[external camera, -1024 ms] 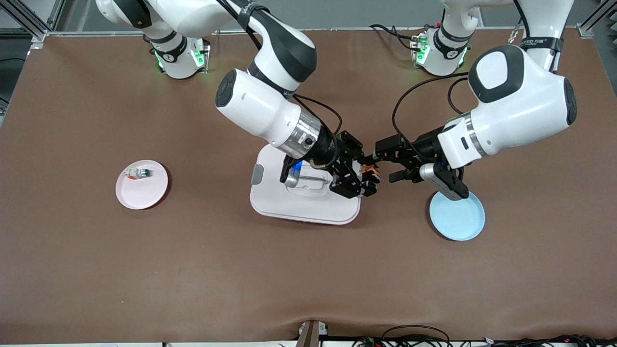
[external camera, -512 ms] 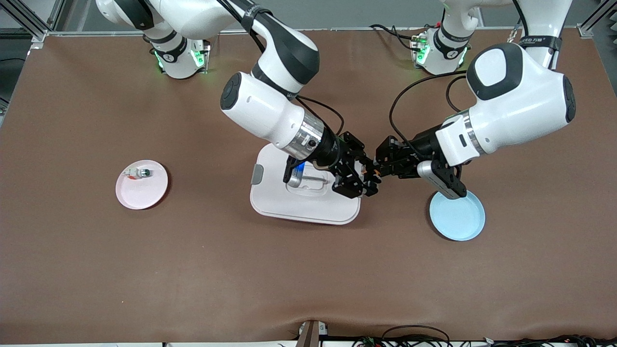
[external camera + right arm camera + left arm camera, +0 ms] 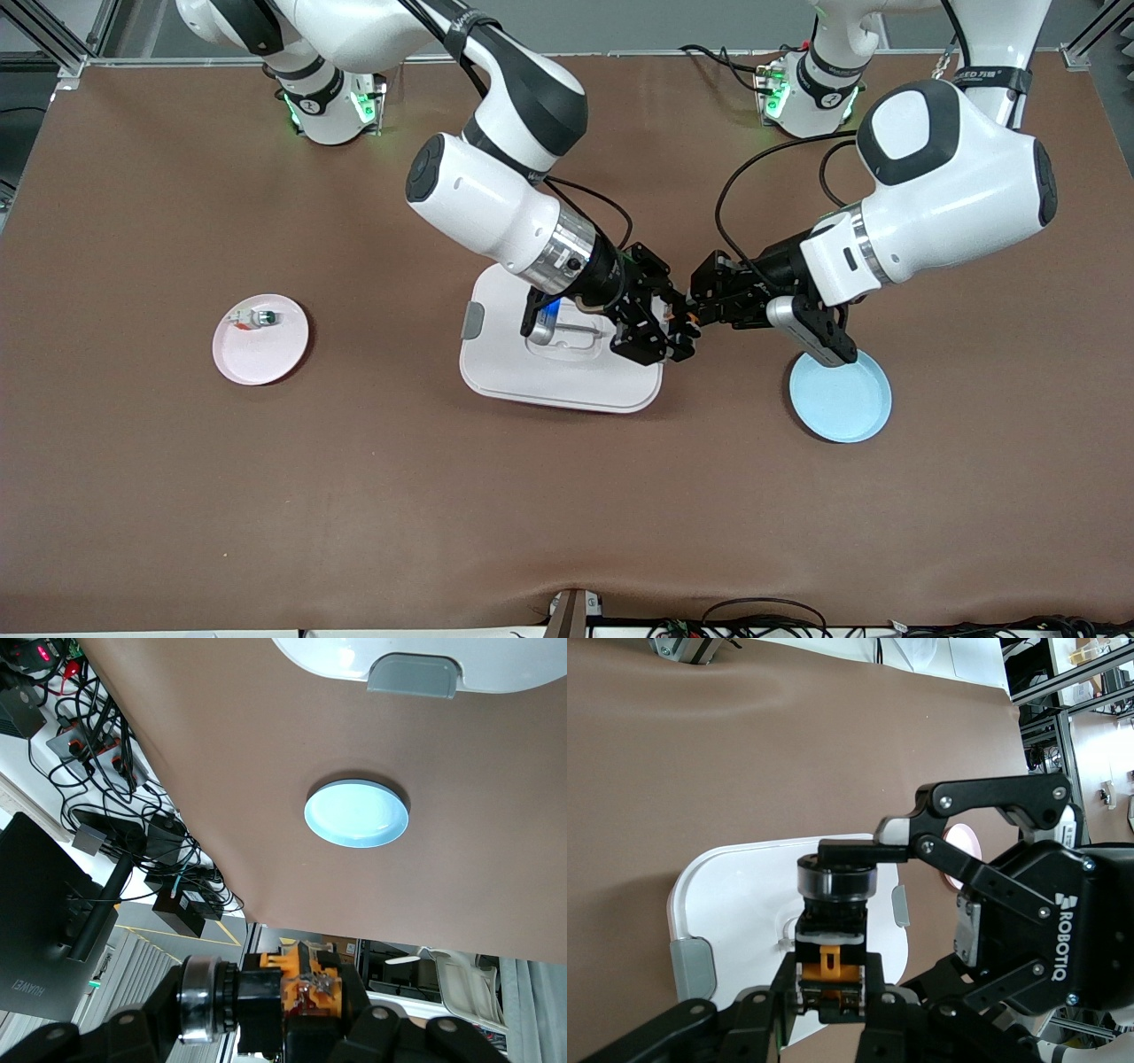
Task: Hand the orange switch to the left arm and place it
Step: 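Close the left gripper on the switch held by the right gripper, then open the right gripper and pull both grippers apart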
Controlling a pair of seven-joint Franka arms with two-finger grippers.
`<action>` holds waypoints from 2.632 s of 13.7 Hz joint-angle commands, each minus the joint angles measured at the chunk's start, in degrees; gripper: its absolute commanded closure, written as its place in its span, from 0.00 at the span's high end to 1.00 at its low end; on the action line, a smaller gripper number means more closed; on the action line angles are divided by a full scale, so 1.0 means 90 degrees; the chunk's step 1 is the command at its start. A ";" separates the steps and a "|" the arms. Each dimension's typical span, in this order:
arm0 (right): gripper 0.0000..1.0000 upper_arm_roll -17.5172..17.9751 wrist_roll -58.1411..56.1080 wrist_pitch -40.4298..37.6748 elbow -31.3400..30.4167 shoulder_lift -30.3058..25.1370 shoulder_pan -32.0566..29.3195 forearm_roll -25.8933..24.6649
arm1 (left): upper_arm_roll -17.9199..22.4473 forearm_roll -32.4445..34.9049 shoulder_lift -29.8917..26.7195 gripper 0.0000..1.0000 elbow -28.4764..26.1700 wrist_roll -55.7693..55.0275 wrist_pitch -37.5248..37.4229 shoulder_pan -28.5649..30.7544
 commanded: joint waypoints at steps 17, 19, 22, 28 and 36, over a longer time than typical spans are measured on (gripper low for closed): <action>1.00 -0.0078 -0.1435 -0.1907 0.0247 -0.0082 -0.0646 -0.0032 | -0.0002 -0.0007 0.0032 0.00 0.0013 0.0330 -0.0087 0.0263; 1.00 -0.0068 -0.2069 -0.2708 0.0247 -0.0121 -0.0889 -0.0353 | 0.0056 0.0033 0.0023 0.00 0.0218 0.0310 -0.0536 0.0332; 1.00 -0.0078 -0.3376 -0.4026 0.0247 -0.0209 -0.1270 -0.0433 | 0.0086 0.0247 -0.0064 0.00 0.0414 0.0291 -0.1084 0.0576; 1.00 -0.0078 -0.5722 -0.6527 0.0237 -0.0580 -0.1867 -0.2022 | 0.0115 0.0635 -0.0767 0.00 0.0433 0.0183 -0.2187 0.1230; 1.00 -0.0078 -0.9109 -0.8618 0.0228 -0.0795 -0.3164 -0.2816 | 0.0115 0.2061 -0.1052 0.00 0.1263 -0.1835 -0.3721 0.1993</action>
